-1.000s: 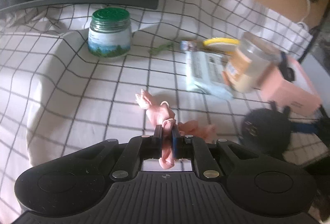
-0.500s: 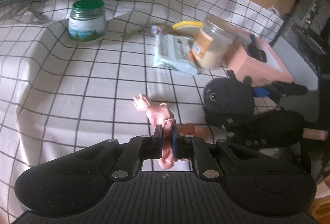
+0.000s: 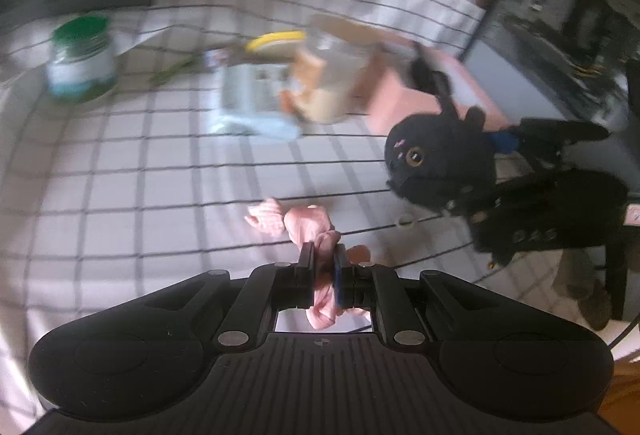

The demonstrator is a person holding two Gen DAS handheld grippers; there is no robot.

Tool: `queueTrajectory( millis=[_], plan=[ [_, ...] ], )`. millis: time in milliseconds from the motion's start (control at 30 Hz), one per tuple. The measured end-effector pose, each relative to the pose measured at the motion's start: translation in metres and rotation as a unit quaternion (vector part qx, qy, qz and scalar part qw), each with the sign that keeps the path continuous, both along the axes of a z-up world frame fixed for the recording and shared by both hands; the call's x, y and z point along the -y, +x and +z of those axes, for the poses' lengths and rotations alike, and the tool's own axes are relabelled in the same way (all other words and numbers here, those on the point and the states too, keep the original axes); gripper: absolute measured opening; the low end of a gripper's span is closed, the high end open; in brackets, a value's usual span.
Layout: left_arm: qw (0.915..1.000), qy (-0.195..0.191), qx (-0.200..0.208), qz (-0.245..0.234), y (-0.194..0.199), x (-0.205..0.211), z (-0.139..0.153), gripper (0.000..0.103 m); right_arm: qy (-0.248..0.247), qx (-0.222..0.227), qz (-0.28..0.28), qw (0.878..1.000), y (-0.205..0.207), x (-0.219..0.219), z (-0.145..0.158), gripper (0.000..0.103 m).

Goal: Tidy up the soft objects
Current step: 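Carry the scrunchie with the left tool while the right tool carries the plush toy toward the box, then open the left tool over the box while the right tool holds the plush toy above it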

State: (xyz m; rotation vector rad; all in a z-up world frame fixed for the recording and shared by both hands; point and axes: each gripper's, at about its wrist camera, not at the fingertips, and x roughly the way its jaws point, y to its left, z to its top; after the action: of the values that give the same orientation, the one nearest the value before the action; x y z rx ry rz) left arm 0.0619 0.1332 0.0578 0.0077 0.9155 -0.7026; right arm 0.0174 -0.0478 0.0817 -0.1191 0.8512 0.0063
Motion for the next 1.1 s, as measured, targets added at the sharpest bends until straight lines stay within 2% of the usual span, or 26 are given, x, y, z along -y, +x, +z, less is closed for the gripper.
queueTrajectory(
  millis=[233,433,533,633,767,833,1000,1100],
  plan=[
    [0.9953,-0.030,0.012,-0.091,-0.007,0.048,0.017,0.011,-0.038,0.034,-0.063,0.997,-0.041,0.035,0.038,0.077],
    [0.9853,-0.049,0.018,-0.163,-0.015,0.090,0.028,0.011,-0.055,0.040,-0.129,0.989,-0.071,0.064,0.046,0.077],
    [0.9813,-0.058,0.028,-0.181,-0.013,0.106,0.039,0.011,-0.056,0.041,-0.158,0.985,-0.085,0.075,0.048,0.077],
    [0.9790,-0.077,0.046,-0.183,-0.001,0.118,0.058,0.011,-0.054,0.050,-0.176,0.982,-0.098,0.083,0.054,0.077],
    [0.9805,-0.102,0.093,-0.140,0.026,0.130,0.089,0.011,-0.055,0.073,-0.192,0.977,-0.114,0.089,0.066,0.077],
    [0.9801,-0.117,0.104,-0.122,0.041,0.137,0.101,0.011,-0.050,0.081,-0.202,0.975,-0.118,0.092,0.067,0.077],
    [0.9786,-0.132,0.102,-0.120,0.071,0.172,0.111,0.011,-0.038,0.082,-0.220,0.971,-0.118,0.099,0.062,0.077],
    [0.9788,-0.144,0.084,-0.119,0.095,0.200,0.104,0.013,-0.035,0.081,-0.220,0.972,-0.118,0.101,0.058,0.077]
  ],
)
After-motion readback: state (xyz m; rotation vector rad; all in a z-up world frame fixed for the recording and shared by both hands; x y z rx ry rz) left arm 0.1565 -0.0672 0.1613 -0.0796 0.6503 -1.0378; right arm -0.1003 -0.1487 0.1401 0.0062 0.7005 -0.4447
